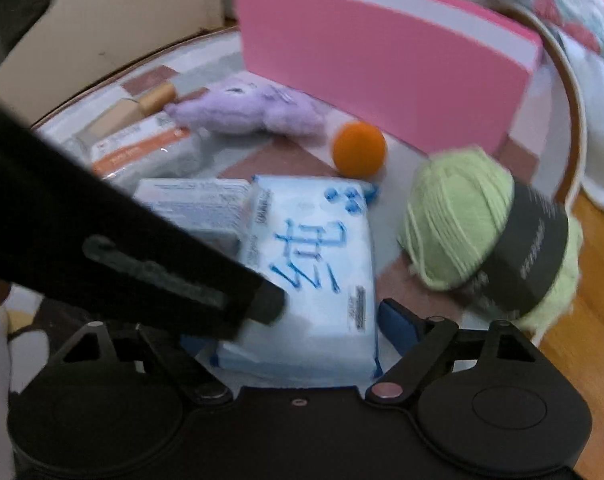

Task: Organize objects
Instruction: 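Lower the left tool and grasp the blue-white wet-wipe pack, then carry the wipe pack into the pink box and open the left tool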

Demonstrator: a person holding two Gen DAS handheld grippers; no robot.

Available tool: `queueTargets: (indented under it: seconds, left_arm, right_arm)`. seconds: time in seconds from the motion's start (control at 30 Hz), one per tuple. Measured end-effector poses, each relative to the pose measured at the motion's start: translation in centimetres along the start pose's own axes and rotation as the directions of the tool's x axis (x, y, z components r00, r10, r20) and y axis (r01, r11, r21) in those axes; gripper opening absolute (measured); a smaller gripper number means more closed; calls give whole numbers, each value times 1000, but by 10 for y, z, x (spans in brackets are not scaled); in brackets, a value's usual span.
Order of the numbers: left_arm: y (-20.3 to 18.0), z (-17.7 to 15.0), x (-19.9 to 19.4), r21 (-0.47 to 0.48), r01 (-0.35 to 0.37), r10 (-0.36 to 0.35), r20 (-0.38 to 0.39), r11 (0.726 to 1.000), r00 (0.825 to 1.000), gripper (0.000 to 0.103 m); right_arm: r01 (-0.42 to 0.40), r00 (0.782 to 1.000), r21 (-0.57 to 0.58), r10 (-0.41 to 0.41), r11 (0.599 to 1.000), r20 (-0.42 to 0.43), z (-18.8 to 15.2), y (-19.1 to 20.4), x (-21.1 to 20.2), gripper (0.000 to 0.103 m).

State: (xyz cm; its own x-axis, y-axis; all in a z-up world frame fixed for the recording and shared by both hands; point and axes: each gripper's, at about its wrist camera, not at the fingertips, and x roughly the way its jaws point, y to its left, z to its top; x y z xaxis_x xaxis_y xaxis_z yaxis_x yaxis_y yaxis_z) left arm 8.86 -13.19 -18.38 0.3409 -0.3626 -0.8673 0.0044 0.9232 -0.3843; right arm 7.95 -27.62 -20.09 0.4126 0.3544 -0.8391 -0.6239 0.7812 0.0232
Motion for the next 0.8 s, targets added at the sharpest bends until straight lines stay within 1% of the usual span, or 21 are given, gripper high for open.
queueTargets:
  seconds: [0.07, 0.17, 0.27, 0.33, 0.4, 0.47, 0.53, 0.57, 0.6, 0.63, 0.7, 0.8]
  left_arm:
    - [2, -2, -2, -18, 5, -5, 3, 1000, 1000, 29]
    - [6, -5, -5, -42, 19, -18, 16, 999, 1000, 32]
    - [8, -11, -7, -38, 43, -42, 25, 998, 999, 29]
    - [8, -17, -9, -25, 45, -44, 40, 999, 998, 26]
    - [10, -19, -8, -23, 55, -54, 43, 998, 998, 22]
    - [12, -19, -10, -32, 60, -59, 37, 998, 998, 21]
    - [12, -16, -8, -39, 64, -63, 32, 997, 998, 20]
    - [12, -15, -9, -36, 67, -66, 29, 997, 997, 19]
    - [12, -14, -8, -29, 72, -72, 24, 997, 997, 19]
    - [10, -14, -10, -17, 79, -79, 13, 997, 997, 18]
    - [5, -14, -15, 10, 76, -76, -5, 997, 997, 19]
    - [-10, -15, -32, 114, 50, -49, -12, 992, 999, 19]
  right_arm:
    - [-24, 1000, 69, 23, 997, 14, -3, -5, -8, 79]
    - [-29, 1000, 152, 29, 988, -2, -8, -4, -15, 76]
    - [-49, 998, 260, 54, 964, -12, -14, -1, -22, 75]
    - [-63, 997, 341, 71, 938, -12, -18, -2, -25, 76]
    - [-72, 997, 401, 82, 913, -8, -22, 0, -25, 83]
    - [-65, 997, 389, 73, 919, -6, -23, 7, -23, 88]
    - [-37, 999, 342, 39, 939, 1, -23, 16, -20, 88]
    - [-17, 1000, 302, 15, 953, 8, -23, 21, -18, 85]
    - [0, 1000, 278, -5, 961, 17, -22, 22, -18, 78]
    - [16, 999, 274, -24, 962, 24, -23, 21, -20, 77]
    - [3, 1000, 305, -9, 952, 19, -22, 16, -24, 72]
    - [-40, 999, 358, 34, 933, 22, -22, 12, -35, 70]
